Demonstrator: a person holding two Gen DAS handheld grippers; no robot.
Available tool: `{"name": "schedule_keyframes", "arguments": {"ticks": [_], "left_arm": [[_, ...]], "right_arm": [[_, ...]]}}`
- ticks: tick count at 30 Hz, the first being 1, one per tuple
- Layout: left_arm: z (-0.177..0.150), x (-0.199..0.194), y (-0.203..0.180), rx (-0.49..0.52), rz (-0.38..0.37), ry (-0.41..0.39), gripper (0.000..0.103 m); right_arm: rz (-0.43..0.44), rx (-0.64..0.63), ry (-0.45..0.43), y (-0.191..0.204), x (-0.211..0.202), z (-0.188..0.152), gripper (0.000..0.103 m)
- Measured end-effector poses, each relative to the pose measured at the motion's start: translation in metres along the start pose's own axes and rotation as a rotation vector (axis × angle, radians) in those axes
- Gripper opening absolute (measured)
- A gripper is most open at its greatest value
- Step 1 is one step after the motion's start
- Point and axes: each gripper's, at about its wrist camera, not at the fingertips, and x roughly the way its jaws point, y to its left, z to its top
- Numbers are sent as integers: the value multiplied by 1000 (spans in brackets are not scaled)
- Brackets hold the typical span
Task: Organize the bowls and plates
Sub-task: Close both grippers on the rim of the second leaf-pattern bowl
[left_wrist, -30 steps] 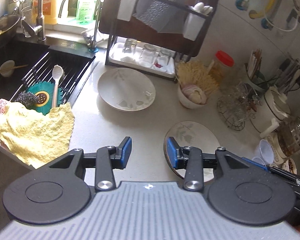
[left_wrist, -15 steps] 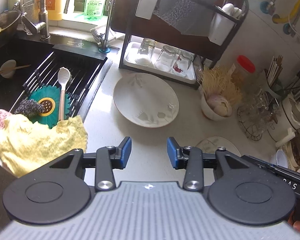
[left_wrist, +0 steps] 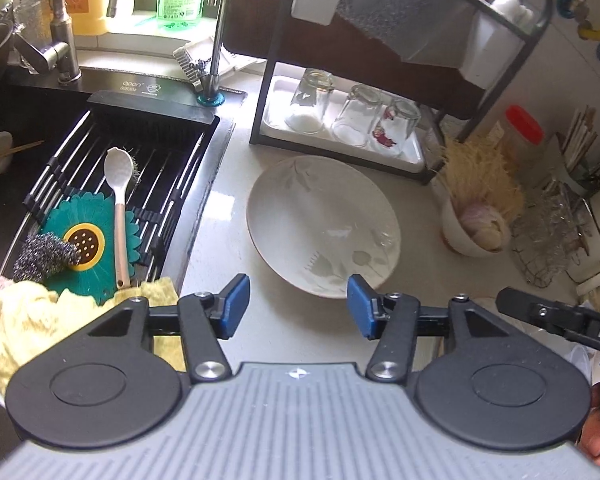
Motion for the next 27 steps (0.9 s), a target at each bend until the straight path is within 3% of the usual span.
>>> {"name": "schedule_keyframes", "arguments": {"ticks": [3, 10, 21, 23, 27], "left_arm": [[14, 20, 7, 2, 20, -16, 60], [50, 75, 25, 44, -7, 41, 60], [69, 148, 41, 96, -53, 156, 60], [72, 154, 37, 141, -28, 143, 60], [81, 168, 37, 158, -53, 154, 59]], "right_arm": [[-9, 36, 17, -3, 22, 6, 66], [-13, 94, 2, -5, 66, 21, 66], [-63, 104, 55, -3, 133, 36, 64], [-82, 108, 66, -5, 140, 38, 62], [-102, 127, 92, -10, 153, 38, 57]]}}
